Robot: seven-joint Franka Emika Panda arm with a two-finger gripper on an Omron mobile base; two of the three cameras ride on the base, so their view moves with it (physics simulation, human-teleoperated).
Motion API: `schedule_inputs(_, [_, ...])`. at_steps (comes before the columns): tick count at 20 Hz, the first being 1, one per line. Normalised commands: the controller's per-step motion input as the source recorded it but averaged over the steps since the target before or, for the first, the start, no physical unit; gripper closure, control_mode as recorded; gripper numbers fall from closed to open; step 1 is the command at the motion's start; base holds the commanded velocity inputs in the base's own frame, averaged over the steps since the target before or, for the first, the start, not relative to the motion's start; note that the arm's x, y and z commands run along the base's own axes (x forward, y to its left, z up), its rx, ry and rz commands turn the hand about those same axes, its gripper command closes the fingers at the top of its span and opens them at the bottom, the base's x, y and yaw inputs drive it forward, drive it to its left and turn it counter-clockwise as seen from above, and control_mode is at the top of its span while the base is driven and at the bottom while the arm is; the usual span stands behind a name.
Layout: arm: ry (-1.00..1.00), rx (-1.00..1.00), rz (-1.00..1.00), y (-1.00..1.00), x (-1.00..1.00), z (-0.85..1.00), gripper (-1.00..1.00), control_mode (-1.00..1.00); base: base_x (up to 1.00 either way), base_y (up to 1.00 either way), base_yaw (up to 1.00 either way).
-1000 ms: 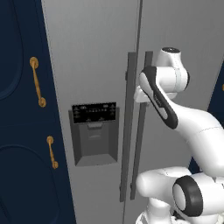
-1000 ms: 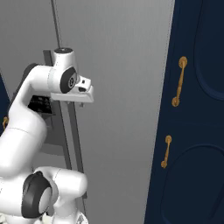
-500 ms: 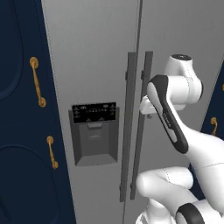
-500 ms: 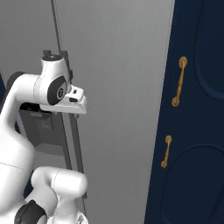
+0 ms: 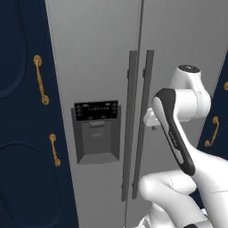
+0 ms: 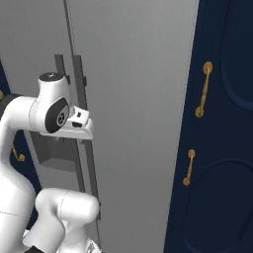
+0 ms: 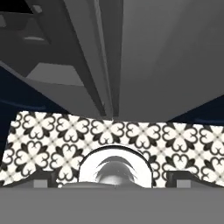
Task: Grab a lemon wedge from the fridge and one ice cube from the ice bowl, and put them in the glass of lemonade.
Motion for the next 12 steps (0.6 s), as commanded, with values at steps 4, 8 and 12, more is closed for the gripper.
schedule_inputs(4, [0.0, 0.0, 0.0, 0.0, 0.0, 0.0, -1.0, 1.0, -0.28, 0.16, 0.21])
schedule_inputs(8, [0.0, 0.0, 0.0, 0.0, 0.0, 0.0, -1.0, 1.0, -0.14, 0.16, 0.23])
schedule_inputs(12, [0.0, 0.0, 0.0, 0.0, 0.0, 0.0, -1.0, 1.0, -0.03, 0.36, 0.46])
